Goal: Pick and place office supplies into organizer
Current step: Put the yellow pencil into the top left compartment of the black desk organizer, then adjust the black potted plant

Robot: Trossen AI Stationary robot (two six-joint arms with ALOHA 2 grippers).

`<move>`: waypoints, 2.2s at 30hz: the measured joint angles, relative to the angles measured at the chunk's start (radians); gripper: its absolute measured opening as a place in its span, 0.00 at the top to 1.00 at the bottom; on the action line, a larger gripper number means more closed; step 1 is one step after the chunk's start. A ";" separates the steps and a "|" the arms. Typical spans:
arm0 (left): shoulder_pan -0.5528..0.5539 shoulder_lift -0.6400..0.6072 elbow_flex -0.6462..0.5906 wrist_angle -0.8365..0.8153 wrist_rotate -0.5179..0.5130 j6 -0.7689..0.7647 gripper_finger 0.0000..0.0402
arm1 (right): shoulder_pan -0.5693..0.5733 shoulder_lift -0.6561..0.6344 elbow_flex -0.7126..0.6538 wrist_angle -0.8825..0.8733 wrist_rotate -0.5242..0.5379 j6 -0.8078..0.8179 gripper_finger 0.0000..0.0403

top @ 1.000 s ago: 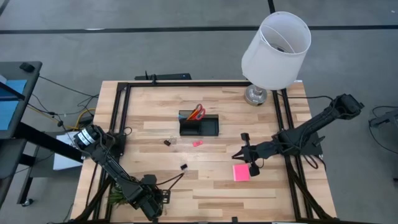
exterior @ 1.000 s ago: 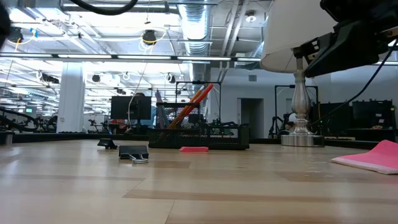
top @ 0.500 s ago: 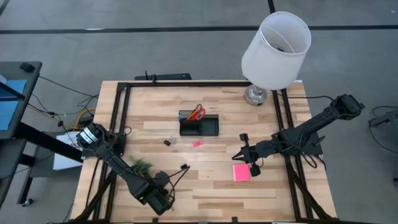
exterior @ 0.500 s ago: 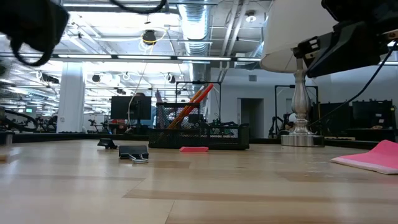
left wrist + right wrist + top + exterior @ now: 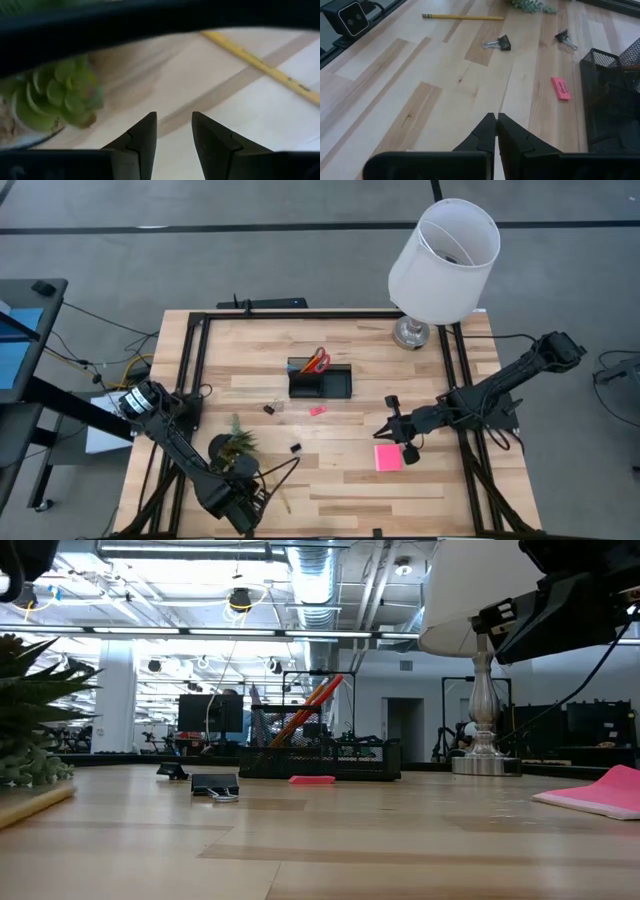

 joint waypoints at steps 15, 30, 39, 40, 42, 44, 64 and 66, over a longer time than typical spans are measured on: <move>0.000 -0.001 0.001 -0.003 -0.300 0.172 0.71 | 0.000 0.041 0.000 0.005 -0.001 0.001 0.98; 0.013 -0.002 0.063 -0.517 -0.193 -0.033 0.71 | 0.000 0.214 0.001 0.069 -0.083 0.001 0.98; 0.011 -0.002 0.053 -0.513 -0.047 -0.047 0.71 | 0.000 0.262 0.000 0.148 -0.106 0.000 0.98; 0.008 -0.002 0.055 -0.512 -0.081 -0.050 0.71 | 0.000 0.261 0.000 0.150 -0.108 -0.001 0.98; 0.005 -0.002 0.071 -0.512 -0.162 -0.049 0.71 | 0.000 0.260 0.000 0.151 -0.109 -0.001 0.98; 0.005 -0.002 0.093 -0.512 -0.203 -0.034 0.71 | 0.000 0.253 0.000 0.148 -0.109 -0.001 0.98; 0.108 0.003 0.099 -0.493 -0.278 0.161 0.71 | 0.000 0.252 0.001 0.180 -0.128 -0.044 0.98; 0.123 0.003 0.092 -0.493 -0.294 0.163 0.71 | 0.000 0.252 0.001 0.180 -0.128 -0.045 0.98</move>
